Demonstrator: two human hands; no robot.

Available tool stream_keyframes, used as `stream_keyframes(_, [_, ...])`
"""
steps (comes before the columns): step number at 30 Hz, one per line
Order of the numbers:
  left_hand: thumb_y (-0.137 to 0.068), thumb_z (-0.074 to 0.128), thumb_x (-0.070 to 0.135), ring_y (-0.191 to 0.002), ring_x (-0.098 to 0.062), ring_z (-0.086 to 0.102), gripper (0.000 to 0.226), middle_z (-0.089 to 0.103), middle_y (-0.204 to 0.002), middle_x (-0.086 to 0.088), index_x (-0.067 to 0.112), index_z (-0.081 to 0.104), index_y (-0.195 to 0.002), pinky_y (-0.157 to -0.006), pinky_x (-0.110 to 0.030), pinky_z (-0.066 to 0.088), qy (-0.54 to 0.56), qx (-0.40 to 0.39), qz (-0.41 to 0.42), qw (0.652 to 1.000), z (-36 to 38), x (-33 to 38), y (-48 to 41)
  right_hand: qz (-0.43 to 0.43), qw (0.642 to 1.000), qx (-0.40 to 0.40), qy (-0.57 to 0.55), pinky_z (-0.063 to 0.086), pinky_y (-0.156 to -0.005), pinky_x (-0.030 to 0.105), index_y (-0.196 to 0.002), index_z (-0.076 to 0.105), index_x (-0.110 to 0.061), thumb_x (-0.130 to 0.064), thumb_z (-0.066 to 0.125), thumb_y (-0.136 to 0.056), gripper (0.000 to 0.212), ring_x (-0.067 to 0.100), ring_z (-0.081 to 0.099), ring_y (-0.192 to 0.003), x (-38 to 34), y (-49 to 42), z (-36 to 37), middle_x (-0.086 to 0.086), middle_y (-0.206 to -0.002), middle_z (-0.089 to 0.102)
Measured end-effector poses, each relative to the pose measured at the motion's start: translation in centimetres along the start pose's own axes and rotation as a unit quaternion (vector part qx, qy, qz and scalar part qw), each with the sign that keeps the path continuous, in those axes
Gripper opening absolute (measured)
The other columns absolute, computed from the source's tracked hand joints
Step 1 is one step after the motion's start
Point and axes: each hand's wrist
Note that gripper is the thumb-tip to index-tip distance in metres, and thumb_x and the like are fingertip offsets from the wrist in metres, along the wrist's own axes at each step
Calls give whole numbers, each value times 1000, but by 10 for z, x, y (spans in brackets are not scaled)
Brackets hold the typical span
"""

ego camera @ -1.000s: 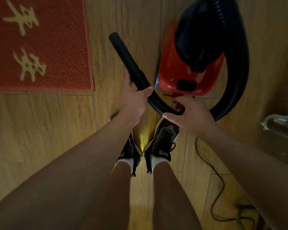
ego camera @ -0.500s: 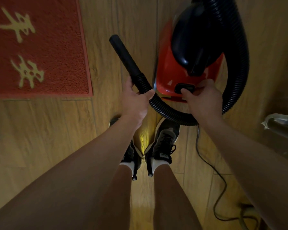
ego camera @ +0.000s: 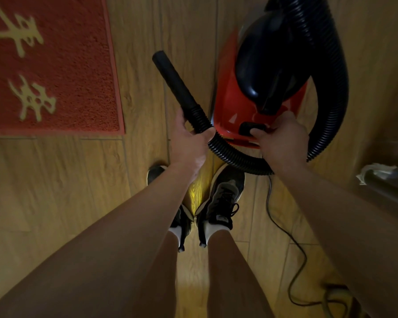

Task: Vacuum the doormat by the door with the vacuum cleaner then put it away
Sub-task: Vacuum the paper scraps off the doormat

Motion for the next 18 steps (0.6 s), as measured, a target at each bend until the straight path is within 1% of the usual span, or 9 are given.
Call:
stream_keyframes(4, [-90, 67, -10, -112, -20, 68, 72, 63, -115, 11, 24, 45, -150, -105, -49, 53, 3, -5, -4, 1000, 3, -1, -3, -6, 1000, -6, 17, 54, -80, 40, -109, 57, -6, -38, 80, -82, 48, 29, 65, -93, -1, -2, -1, 8, -98, 69])
stream_keyframes(7, [-90, 67, -10, -114, -23, 68, 74, 63, -119, 8, 24, 43, -152, -106, -50, 53, 5, -2, -5, 1000, 2, -3, -6, -12, 1000, -11, 12, 50, -75, 34, -111, 56, -5, -37, 79, -84, 47, 28, 65, -93, 0, -2, -1, 8, -99, 68])
stream_keyframes(9, [-90, 67, -10, -114, -23, 68, 74, 63, -117, 9, 23, 43, -152, -105, -50, 53, 7, -2, -6, 1000, 1, -3, -6, -14, 1000, -11, 5, 49, -75, 32, -112, 56, -5, -37, 78, -85, 47, 28, 65, -93, 1, 0, -1, 9, -100, 69])
stream_keyframes(13, [-90, 66, -11, -109, -16, 68, 73, 63, -113, 13, 21, 43, -152, -102, -41, 56, 10, -4, 2, 1000, -1, -1, -4, -13, 1000, -6, -5, 52, -75, 34, -112, 56, -5, -37, 76, -87, 45, 28, 66, -91, 3, 6, 0, 10, -100, 69])
stream_keyframes(16, [-91, 66, -11, -101, -8, 68, 72, 62, -111, 15, 20, 43, -152, -91, -27, 59, 6, -6, 4, 1000, -3, -2, -2, -7, 1000, 6, -11, 54, -77, 37, -113, 55, -6, -37, 74, -88, 44, 28, 66, -91, 1, 11, 2, 9, -100, 69])
stream_keyframes(17, [-91, 66, -10, -101, -8, 68, 72, 62, -112, 14, 20, 44, -152, -90, -26, 59, 2, -6, 3, 1000, -5, -2, -2, -4, 1000, 9, -15, 54, -77, 38, -113, 55, -6, -37, 74, -88, 44, 28, 66, -91, 1, 12, 3, 9, -100, 69])
stream_keyframes(18, [-91, 67, -9, -103, -10, 68, 71, 62, -113, 14, 21, 45, -151, -91, -28, 59, -3, -6, 5, 1000, -6, -3, -2, 0, 1000, 11, -18, 55, -78, 39, -114, 55, -7, -38, 74, -89, 44, 28, 66, -92, 0, 13, 3, 9, -100, 69])
Point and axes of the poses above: each hand's wrist, its own y-axis away from the middle knuckle, its own z-axis out of the palm, x = y × z
